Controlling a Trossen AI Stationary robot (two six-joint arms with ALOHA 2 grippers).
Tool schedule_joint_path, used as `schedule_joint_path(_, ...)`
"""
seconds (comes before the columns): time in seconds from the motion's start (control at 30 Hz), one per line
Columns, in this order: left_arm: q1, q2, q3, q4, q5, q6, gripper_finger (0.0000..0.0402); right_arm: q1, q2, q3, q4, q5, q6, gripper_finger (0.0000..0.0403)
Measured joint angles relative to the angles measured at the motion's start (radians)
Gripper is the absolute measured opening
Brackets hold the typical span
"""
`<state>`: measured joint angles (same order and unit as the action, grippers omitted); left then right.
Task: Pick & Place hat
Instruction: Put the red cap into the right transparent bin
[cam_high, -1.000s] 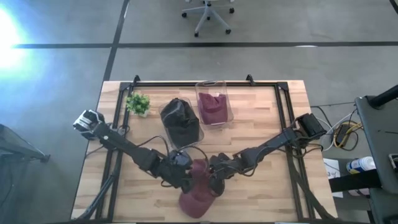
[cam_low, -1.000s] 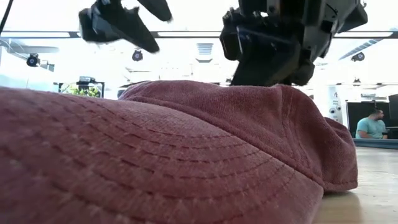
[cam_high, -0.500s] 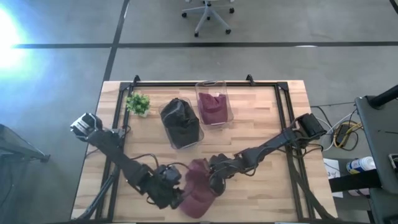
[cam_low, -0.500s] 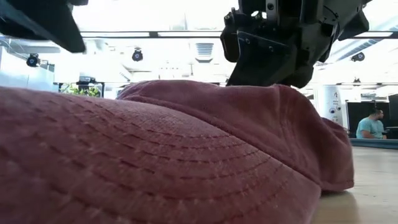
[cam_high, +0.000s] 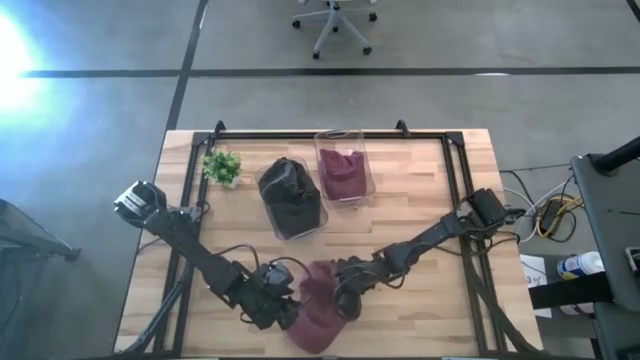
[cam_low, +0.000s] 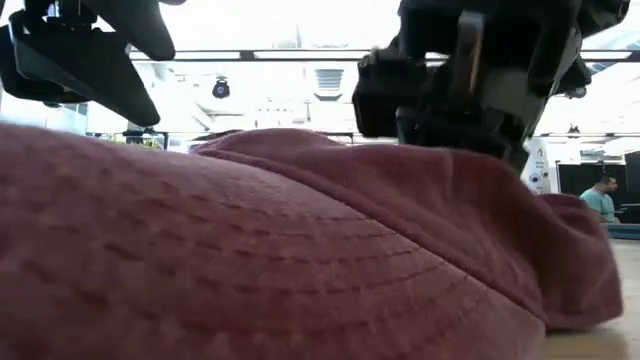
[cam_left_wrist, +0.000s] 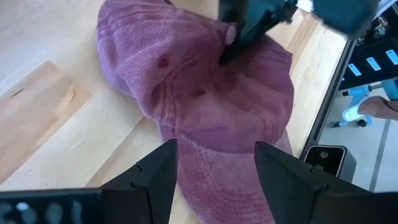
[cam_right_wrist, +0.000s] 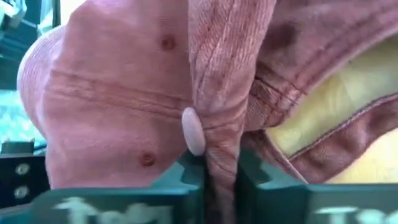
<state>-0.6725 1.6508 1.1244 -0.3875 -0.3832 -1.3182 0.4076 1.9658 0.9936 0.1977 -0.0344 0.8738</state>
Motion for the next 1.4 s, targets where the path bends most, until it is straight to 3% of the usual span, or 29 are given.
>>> schedule_joint_path(0.07, -0.004, 0.0, 0.0, -0.004, 0.0, 0.0, 0.0206, 0.0, -0.027, -0.001, -0.004, 0.0, -0.031, 0.0015)
schedule_joint_path(0.3, -0.011, -0.002, 0.0, -0.031, -0.011, -0.003, 0.0206, 0.0, -0.172, 0.0, -0.051, -0.045, -0.187, 0.001)
schedule_joint_path(0.57, 0.031, -0.017, 0.014, -0.04, -0.191, 0.063, 0.0206, 0.037, -0.297, 0.068, -0.41, -0.079, -0.505, 0.0009)
schedule_joint_path(0.63, 0.06, -0.018, 0.018, -0.043, -0.197, 0.084, 0.0206, 0.06, -0.298, 0.128, -0.574, 0.01, -0.605, 0.0009)
schedule_joint_path(0.73, 0.09, -0.023, 0.04, -0.04, -0.2, 0.127, 0.0206, 0.114, -0.292, 0.229, -0.831, 0.291, -0.77, 0.0009)
schedule_joint_path(0.87, 0.115, -0.03, 0.082, -0.042, -0.205, 0.208, 0.0206, 0.167, -0.308, 0.36, -1.012, 0.633, -0.867, 0.0009)
schedule_joint_path(1.03, 0.124, -0.042, 0.158, -0.04, -0.302, 0.325, 0.0206, 0.225, -0.324, 0.495, -1.116, 0.901, -0.914, 0.0009)
schedule_joint_path(1.2, 0.125, -0.048, 0.216, -0.039, -0.399, 0.438, 0.0206, 0.248, -0.312, 0.525, -1.179, 0.768, -0.86, 0.0009)
schedule_joint_path(1.4, 0.125, -0.047, 0.185, -0.039, -0.38, 0.403, 0.0206, 0.248, -0.227, 0.393, -1.137, 0.478, -0.679, 0.0009)
